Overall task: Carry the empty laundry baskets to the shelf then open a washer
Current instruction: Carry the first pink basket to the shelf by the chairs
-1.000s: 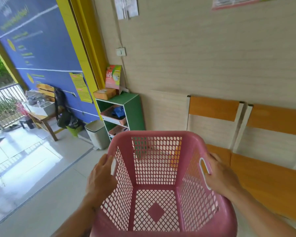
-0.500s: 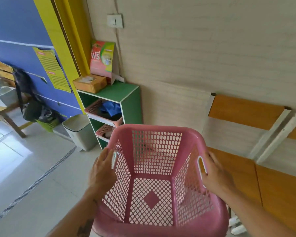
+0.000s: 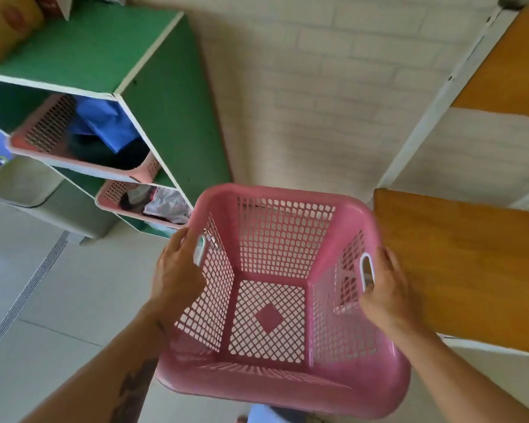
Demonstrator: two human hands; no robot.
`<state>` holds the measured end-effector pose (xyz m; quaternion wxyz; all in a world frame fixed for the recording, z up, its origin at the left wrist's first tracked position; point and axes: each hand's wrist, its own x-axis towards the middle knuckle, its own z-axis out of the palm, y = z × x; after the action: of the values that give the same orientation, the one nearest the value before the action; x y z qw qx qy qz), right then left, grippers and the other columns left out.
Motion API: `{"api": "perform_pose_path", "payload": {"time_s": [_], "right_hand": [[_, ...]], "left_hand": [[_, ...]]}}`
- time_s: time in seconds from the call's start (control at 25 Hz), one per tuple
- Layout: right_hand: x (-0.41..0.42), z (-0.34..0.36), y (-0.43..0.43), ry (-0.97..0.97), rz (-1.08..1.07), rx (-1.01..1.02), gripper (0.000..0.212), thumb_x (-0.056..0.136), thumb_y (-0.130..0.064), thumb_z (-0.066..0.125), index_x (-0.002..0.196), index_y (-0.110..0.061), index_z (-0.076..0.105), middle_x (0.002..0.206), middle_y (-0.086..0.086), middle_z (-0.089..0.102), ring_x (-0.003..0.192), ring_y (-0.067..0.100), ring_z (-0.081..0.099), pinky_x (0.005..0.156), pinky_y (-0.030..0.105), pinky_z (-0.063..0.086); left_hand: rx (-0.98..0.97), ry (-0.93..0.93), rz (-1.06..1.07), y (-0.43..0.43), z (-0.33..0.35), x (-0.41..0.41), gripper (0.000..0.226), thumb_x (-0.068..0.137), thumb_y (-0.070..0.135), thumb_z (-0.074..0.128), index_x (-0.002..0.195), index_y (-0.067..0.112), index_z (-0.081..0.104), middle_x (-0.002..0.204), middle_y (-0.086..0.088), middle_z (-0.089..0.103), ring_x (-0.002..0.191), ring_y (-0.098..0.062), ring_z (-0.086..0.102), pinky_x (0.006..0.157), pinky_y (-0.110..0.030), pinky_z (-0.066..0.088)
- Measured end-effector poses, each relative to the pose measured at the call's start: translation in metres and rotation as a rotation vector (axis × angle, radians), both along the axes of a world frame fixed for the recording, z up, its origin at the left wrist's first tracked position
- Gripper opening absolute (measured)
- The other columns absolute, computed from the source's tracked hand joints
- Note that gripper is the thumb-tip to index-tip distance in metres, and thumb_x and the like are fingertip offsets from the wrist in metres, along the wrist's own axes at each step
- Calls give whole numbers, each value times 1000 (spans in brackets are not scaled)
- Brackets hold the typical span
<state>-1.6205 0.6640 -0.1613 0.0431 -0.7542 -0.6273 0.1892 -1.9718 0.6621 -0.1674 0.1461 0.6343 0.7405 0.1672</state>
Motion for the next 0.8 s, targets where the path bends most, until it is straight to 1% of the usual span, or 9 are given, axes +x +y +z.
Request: {"api": "perform_pose_path", "payload": {"time_s": [0.12,0.24,0.36,0.4,0.52,0.56,0.68,0.76,0.8], "right_hand": [[-7,-46,19,33,-30,-35,89,72,-1,74,148,-14,28,146,7,39,100,28,62,57,28,52],[-7,-75,36,77,-46,-73,94,72,-2,73,149,-15,22,148,4,31,108,27,57,62,31,58],[-6,-89,52,89,-45,-99,91,71,0,72,146,-14,23,147,5,28,107,28,58,62,37,61],[-6,-92,57,97,-49,-112,91,71,1,71,146,-14,22,149,5,26,111,29,57,65,38,61],[-2,-100,67,111,-29,-182,90,73,1,66,148,-14,18,158,7,15,136,32,39,93,46,54],[0,-100,71,116,-21,-213,89,73,0,65,147,-15,18,159,8,13,140,33,34,97,48,52],[4,-92,80,148,-5,-281,84,76,-3,66,145,-20,22,156,8,20,138,33,37,91,48,56],[6,-79,79,168,18,-273,76,80,-7,64,144,-22,26,154,4,28,132,30,45,91,45,56],[6,-71,76,181,35,-263,72,83,-10,63,145,-21,27,154,2,29,133,27,45,97,45,53]], "left_hand": [[-34,-39,29,26,-51,-1,91,67,-9,54,145,34,35,128,1,49,97,-24,57,67,-33,48],[-60,-93,66,47,-88,4,82,70,-7,56,142,27,42,133,-3,46,105,-29,56,75,-36,50],[-46,-137,52,64,-111,7,75,71,-6,59,140,21,46,135,-6,44,109,-30,55,85,-38,51],[-68,-145,52,68,-116,7,75,72,-4,60,140,22,45,137,-6,42,110,-30,55,86,-38,51],[-176,-123,42,76,-126,6,82,72,1,61,145,28,36,146,-4,32,118,-29,50,83,-36,51],[-218,-111,22,79,-127,7,84,72,2,62,146,29,32,149,-3,27,120,-30,49,83,-37,51],[-360,-85,-11,89,-118,11,89,70,4,62,146,32,25,152,-1,21,118,-31,50,84,-39,54],[-436,-71,9,95,-103,15,85,69,5,58,146,29,31,148,-3,31,113,-27,54,79,-37,56],[-449,-66,31,97,-94,17,78,69,6,57,143,25,38,143,-4,41,106,-24,58,73,-33,56]]}}
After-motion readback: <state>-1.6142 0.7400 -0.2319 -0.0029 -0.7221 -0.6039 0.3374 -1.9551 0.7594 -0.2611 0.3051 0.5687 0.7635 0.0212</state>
